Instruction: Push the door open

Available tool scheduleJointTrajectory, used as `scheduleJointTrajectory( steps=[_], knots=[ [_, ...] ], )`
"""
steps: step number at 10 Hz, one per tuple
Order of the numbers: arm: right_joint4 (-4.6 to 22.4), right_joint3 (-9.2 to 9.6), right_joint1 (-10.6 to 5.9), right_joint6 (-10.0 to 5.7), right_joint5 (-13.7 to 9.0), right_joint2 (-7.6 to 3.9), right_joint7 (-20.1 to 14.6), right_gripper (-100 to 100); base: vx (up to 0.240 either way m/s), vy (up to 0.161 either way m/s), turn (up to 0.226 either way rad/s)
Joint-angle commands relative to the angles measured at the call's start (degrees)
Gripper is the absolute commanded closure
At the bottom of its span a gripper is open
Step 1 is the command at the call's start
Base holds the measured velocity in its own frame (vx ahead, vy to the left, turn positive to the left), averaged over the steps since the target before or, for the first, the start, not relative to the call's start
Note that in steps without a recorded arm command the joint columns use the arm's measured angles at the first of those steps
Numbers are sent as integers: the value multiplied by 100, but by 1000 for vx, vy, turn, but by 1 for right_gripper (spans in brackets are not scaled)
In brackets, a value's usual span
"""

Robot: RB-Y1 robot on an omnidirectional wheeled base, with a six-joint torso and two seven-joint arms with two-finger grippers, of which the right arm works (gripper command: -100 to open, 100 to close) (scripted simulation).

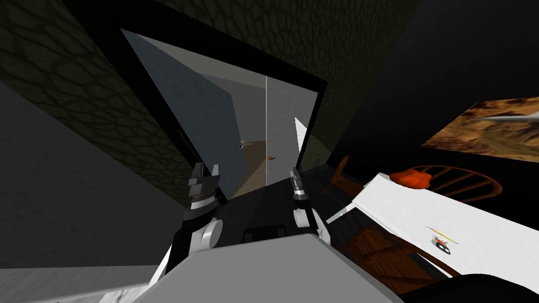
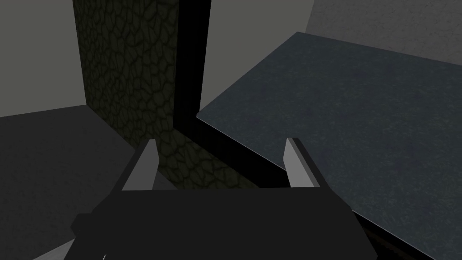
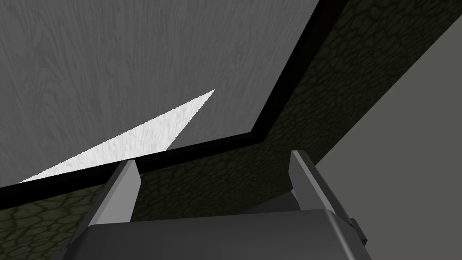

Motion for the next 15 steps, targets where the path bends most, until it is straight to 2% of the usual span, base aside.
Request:
scheduleJointTrajectory(
  steps=[1, 2, 3, 7, 8, 9, 10, 12, 13, 15],
  knots=[
    [286, 17, -107, -69, -21, -25, -18, -100, 67, -22, 41],
    [463, 31, -182, -103, -34, -36, -28, -100, 87, -27, 43],
    [481, 31, -182, -103, -34, -36, -28, -100, 67, -26, 17],
    [1200, 88, -488, -244, -87, -71, -67, -100, 79, -34, 43],
    [1251, 88, -488, -244, -87, -71, -67, -100, 72, -26, 18],
    [1429, 103, -567, -280, -101, -76, -77, -100, 56, -27, 29],
    [1448, 103, -567, -280, -101, -76, -77, -100, 42, -22, 15],
    [1799, 132, -724, -351, -128, -84, -98, -100, 63, -27, 39],
    [1842, 132, -724, -351, -128, -84, -98, -100, 55, -27, 22],
    [2207, 162, -881, -423, -155, -85, -118, -100, 69, -30, 38]
  ],
)
